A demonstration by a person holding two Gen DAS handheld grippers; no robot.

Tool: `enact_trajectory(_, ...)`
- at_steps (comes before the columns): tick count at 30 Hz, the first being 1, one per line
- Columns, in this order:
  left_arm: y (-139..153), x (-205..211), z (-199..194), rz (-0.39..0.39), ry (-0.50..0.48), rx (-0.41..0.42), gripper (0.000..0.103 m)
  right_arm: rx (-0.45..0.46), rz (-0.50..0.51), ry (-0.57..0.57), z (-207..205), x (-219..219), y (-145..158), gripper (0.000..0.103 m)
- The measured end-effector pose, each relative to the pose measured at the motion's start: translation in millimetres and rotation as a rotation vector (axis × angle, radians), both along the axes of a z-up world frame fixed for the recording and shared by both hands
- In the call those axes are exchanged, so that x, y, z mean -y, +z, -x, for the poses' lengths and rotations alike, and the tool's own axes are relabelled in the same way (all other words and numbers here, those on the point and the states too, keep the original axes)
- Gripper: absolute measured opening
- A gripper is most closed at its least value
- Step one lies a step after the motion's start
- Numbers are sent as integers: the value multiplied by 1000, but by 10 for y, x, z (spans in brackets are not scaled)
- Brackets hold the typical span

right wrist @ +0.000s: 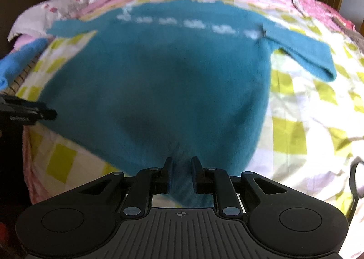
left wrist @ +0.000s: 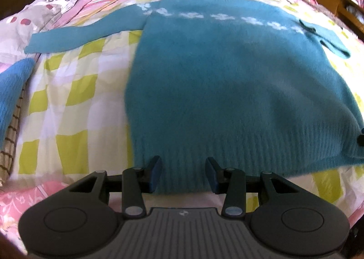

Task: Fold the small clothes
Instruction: 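Pull the hem with the right gripper away from the collar to unfold, then lower the hem onto the bed and open the right gripper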

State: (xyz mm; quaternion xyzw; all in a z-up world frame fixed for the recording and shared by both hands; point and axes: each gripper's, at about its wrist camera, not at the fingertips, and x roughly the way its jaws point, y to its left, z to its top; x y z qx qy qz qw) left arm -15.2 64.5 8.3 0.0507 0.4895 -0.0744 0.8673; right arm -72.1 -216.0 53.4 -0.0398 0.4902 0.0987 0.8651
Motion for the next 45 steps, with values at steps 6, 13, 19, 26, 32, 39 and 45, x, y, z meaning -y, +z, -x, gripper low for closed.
enact_trajectory(6, 22, 50, 26, -8, -17, -18, 51, -28, 18, -1, 38, -41, -67, 22)
enact_trajectory(13, 190, 156, 34, -26, -45, 50, 52, 37, -3, 13, 47, -92, 100, 23)
enact_trajectory(19, 238, 325, -63, -46, -76, 101, 55, 61, -8, 5, -64, -170, 94, 27)
enact_trajectory(26, 158, 467, -128, -63, -109, 92, 57, 42, 1, 0, -160, -224, -30, 30)
enact_trajectory(32, 8, 511, -184, -74, -108, 42, 57, 5, 28, -8, -205, -194, -145, 34)
enact_trajectory(39, -44, 521, -176, -79, -104, 26, 61, -10, 34, -7, -205, -213, -199, 37)
enact_trajectory(45, -24, 553, -184, -87, -113, 28, 61, 24, 15, -10, -195, -207, -118, 37)
